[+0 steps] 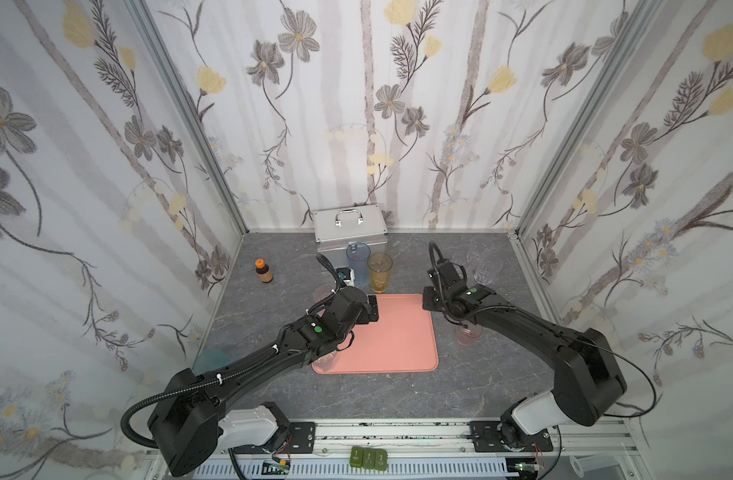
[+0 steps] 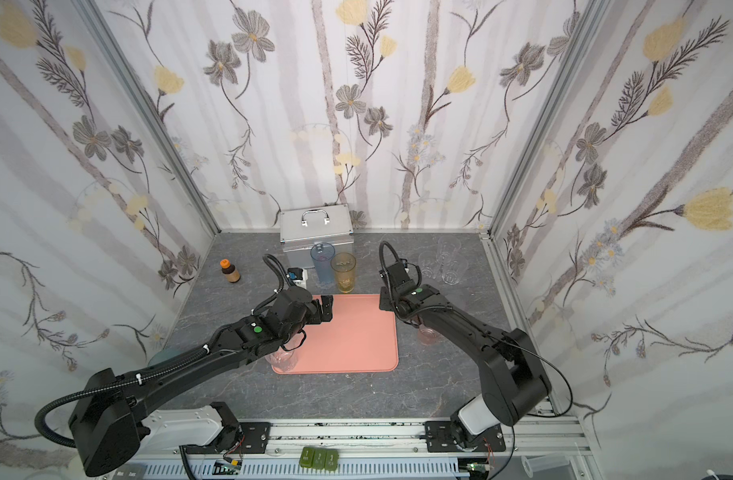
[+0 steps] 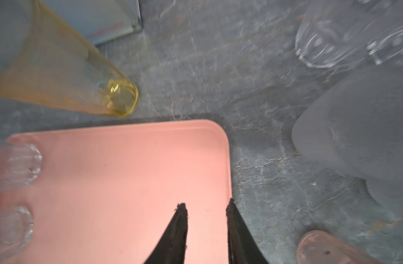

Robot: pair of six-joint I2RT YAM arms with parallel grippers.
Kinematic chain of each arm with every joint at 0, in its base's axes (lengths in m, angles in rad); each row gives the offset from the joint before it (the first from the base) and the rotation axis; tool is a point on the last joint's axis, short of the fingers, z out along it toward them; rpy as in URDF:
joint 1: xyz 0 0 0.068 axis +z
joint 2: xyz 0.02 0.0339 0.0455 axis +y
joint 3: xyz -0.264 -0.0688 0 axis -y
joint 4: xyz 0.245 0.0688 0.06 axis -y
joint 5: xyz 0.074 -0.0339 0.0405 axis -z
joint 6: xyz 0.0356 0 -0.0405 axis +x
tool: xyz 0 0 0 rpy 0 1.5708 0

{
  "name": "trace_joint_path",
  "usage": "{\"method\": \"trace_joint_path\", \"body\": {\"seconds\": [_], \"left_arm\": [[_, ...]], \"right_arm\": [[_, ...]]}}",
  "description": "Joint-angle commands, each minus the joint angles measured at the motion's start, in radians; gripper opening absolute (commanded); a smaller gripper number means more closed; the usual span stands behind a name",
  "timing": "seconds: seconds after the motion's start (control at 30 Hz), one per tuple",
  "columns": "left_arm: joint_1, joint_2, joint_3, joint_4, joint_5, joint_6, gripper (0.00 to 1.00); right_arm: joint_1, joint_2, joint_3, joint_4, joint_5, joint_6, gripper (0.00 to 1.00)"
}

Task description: Place the glasses into the tray

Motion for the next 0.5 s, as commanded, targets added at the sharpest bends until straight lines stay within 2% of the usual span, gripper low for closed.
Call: {"method": "trace_joint_path", "body": {"seconds": [0.0, 0.13, 0.23, 0.47], "left_arm": [[-0.059, 0.028, -0.005, 0.137, -0.047, 0.061, 1.00], [-0.147, 0.080, -0.041, 0.308, -0.064, 0.136, 1.00], [-0.197, 0.135, -0.083, 0.452, -0.036, 0.215, 1.00], [-0.231, 0.253, -0.057, 0.473, -0.032, 0.300, 1.00]], "right_arm": [[-0.092, -0.076, -0.001, -0.018, 0.003, 0.015, 0.34], [-0.253, -0.115, 0.003, 0.005, -0.011, 0.072, 0.40], [-0.351, -0.107, 0.004, 0.048, -0.012, 0.119, 0.46], [-0.528, -0.018, 0.008, 0.156, -0.086, 0.228, 0.48]]}}
